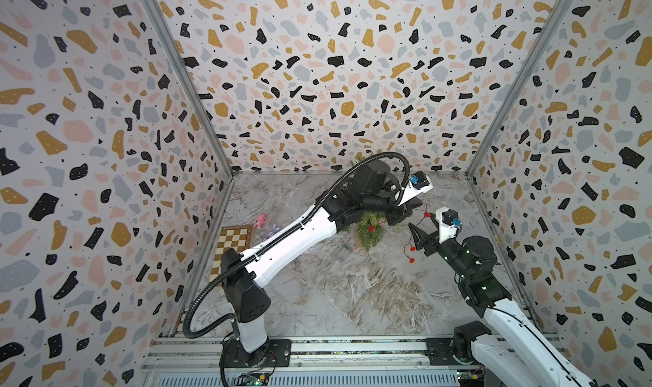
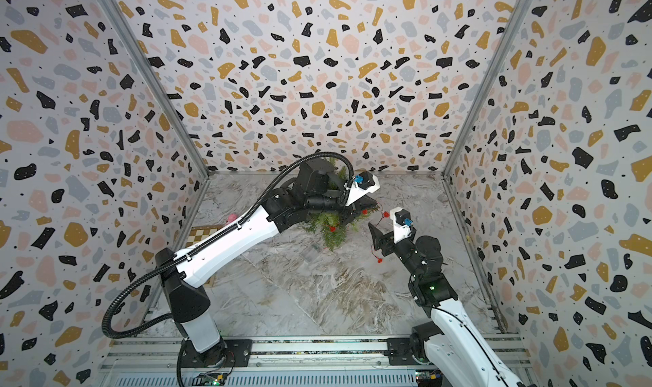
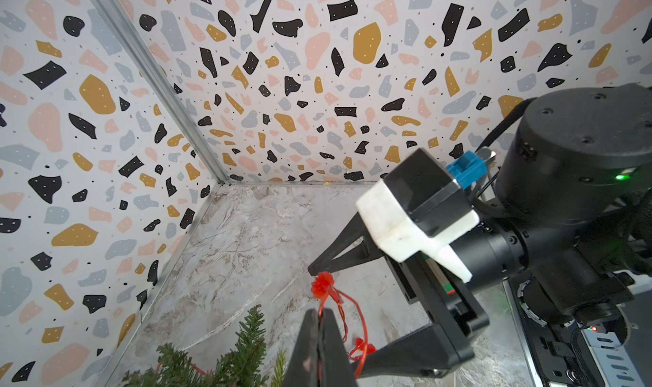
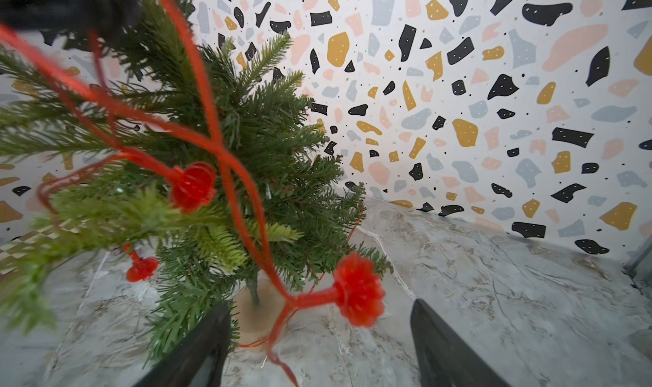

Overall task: Remove string lights from the small christmas tree
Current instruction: Remove the light string from the Christmas tree.

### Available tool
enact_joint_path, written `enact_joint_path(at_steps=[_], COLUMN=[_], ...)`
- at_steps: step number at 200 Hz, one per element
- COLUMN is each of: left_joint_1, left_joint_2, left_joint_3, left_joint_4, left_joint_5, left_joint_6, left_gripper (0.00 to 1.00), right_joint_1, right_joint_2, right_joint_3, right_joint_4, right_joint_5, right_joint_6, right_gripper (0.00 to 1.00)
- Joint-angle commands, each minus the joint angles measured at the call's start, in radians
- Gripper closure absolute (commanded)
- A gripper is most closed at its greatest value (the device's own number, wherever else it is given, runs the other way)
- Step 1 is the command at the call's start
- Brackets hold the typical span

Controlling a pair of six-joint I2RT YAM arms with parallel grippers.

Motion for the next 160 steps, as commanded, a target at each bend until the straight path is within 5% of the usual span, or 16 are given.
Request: enact_joint_path(at_steps=[1,19,50,96,160], left_joint_1=[-0.007,-0.007,-0.006,-0.007,-0.008], left_joint_2=[-0.035,-0.031,-0.026,-0.028,-0.089], left_joint_3=[0.036,0.044,0.057,0.057,0.002], left_joint_4=[0.015,0.003,-0.019,-0.03,-0.042], left_joint_5=[0.006,0.011,0.016,0.013,-0.047], left_joint_6=[-0.002,-0.001,0.004,0.002,0.006], left_gripper=[1.0,1.0,1.0,1.0,0.49], right_joint_1=[-0.003,-0.002,-0.002,-0.002,0.022], right_joint_2=[0.017,0.029,0.032,0.035,0.04], right_joint_3=[0.037,0.05,0.078,0.157,0.331], right_joint_4=[0.11,0.11,0.085,0.037,-0.135], right_joint_5=[0.074,0.109,0.142,0.135,0.077], right_joint_6=[-0.024,-0.043,-0.094,-0.089,-0.123], right_gripper=[0.22,0.3,0.58,0.76,0.98])
